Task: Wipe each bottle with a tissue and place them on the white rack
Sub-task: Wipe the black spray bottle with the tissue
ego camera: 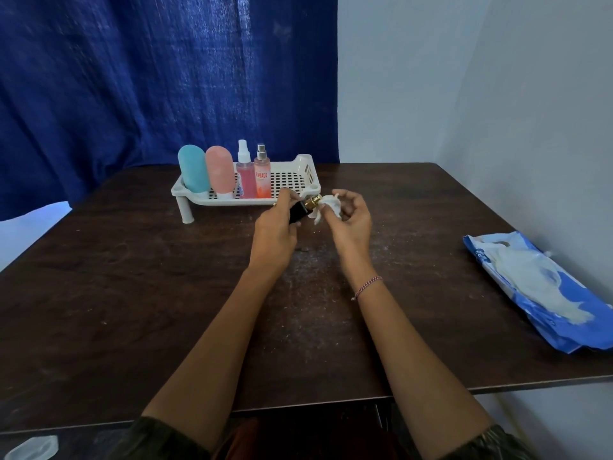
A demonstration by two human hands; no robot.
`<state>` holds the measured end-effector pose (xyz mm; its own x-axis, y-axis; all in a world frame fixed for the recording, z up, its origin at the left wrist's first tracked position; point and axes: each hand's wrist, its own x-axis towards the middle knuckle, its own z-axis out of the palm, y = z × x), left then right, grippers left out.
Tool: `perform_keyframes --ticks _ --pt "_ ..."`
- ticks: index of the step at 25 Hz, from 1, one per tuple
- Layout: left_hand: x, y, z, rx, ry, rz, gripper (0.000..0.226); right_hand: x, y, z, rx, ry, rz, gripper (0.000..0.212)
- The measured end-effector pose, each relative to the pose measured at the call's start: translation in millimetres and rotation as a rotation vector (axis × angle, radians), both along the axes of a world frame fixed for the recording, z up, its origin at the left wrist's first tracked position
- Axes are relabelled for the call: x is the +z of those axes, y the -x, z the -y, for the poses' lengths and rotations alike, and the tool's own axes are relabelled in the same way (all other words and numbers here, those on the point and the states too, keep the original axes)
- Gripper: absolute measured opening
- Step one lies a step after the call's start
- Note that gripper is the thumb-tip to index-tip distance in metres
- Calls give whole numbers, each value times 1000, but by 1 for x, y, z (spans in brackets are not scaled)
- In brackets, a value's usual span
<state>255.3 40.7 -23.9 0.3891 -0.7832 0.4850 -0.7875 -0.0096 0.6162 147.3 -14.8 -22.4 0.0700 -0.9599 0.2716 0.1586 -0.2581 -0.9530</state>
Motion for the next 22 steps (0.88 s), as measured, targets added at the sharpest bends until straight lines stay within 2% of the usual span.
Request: perform_keyframes --ticks 2,6,10,13,18,22 --pt "1 -1 -1 13 -5 22 43 -1 0 -1 -89 172 -105 28" --pt "1 -5 -4 23 16 68 40 -5 1 -2 -106 613 -449 32" --pt "2 -6 -5 -1 12 94 36 -8 0 -1 -75 769 -687 31" --pt "4 -3 -6 -25 -1 99 37 -8 -1 0 -55 763 -686 29" --pt "4 -4 -8 -54 9 106 37 0 4 -3 1 491 -455 26" --pt "1 -3 -6 -83 -15 121 39 4 4 -2 -42 353 -445 17"
